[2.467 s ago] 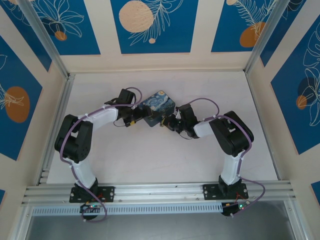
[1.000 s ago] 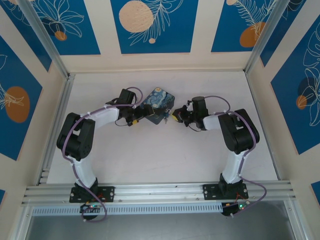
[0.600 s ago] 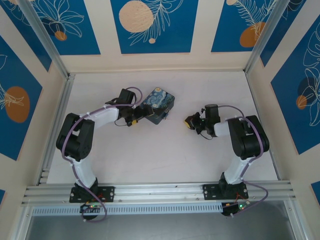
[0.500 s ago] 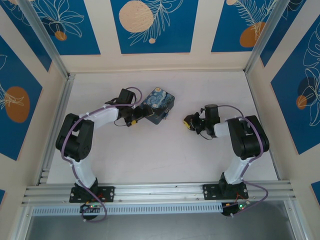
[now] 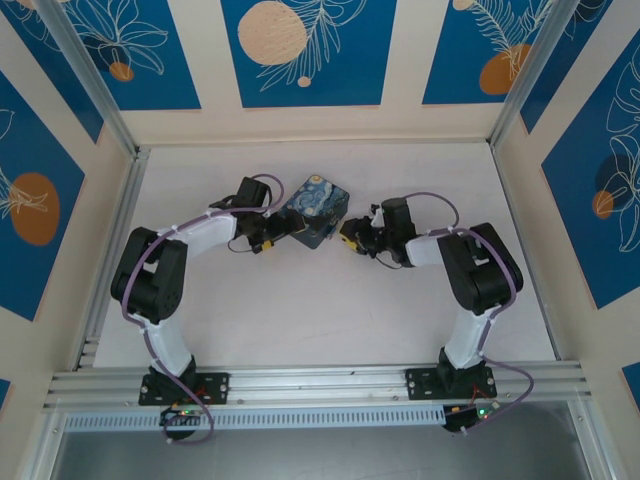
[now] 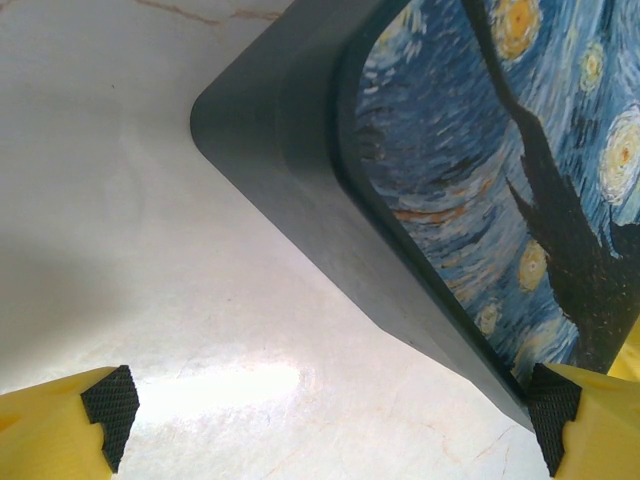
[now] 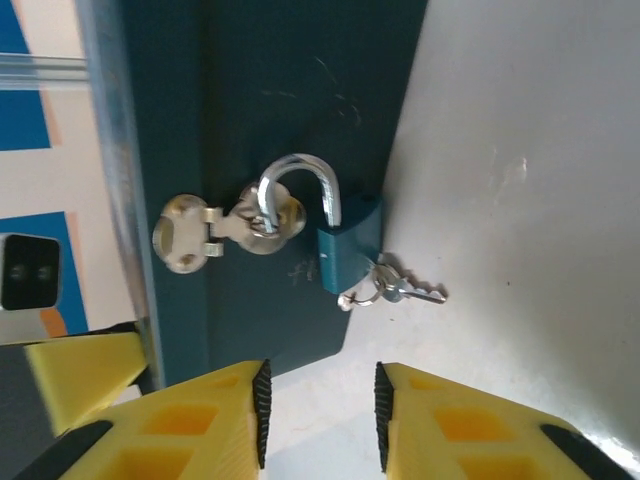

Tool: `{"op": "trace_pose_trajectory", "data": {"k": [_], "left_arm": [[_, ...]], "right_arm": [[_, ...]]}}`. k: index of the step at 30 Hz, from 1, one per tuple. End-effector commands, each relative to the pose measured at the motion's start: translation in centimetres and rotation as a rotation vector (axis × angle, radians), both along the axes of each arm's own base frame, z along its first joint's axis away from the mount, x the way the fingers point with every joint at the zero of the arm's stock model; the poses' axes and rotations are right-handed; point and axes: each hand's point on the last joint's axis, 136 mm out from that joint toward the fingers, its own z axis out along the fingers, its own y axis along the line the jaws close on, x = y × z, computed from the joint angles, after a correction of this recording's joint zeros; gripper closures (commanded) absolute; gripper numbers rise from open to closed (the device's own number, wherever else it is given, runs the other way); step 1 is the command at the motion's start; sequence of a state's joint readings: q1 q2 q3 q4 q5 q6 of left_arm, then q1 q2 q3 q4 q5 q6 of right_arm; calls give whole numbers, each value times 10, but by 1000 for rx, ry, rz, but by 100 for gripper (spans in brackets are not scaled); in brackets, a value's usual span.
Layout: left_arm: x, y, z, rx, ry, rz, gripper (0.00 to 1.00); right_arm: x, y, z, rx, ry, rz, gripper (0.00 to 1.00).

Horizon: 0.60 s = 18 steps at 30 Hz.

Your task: Unlock the padlock with the key

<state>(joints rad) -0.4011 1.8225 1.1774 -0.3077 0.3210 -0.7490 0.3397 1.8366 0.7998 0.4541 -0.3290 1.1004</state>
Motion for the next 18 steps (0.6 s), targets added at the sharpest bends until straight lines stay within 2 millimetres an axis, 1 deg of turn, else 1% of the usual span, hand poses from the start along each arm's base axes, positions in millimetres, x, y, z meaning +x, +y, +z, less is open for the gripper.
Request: {"op": "trace_pose_trajectory", "data": {"k": [1,5,9,12,18], "left_arm": [[-14,22,-16,96,73,13,0],[-15,21,-17,92,75,13,0],[-14,21,-17,88,74,14,0],[-14,20,-17,86,73,14,0],[-14,20,-18,83,75,12,0]], "right_arm": [[2,7,-10,-39,29,-4,69],[0,15,-17,-68,55,5,73],[1,19,-24,-98,87,3,77],[3,23,-29,-115,109,4,79],[12,20,-36,-158,152,-37,83]]}}
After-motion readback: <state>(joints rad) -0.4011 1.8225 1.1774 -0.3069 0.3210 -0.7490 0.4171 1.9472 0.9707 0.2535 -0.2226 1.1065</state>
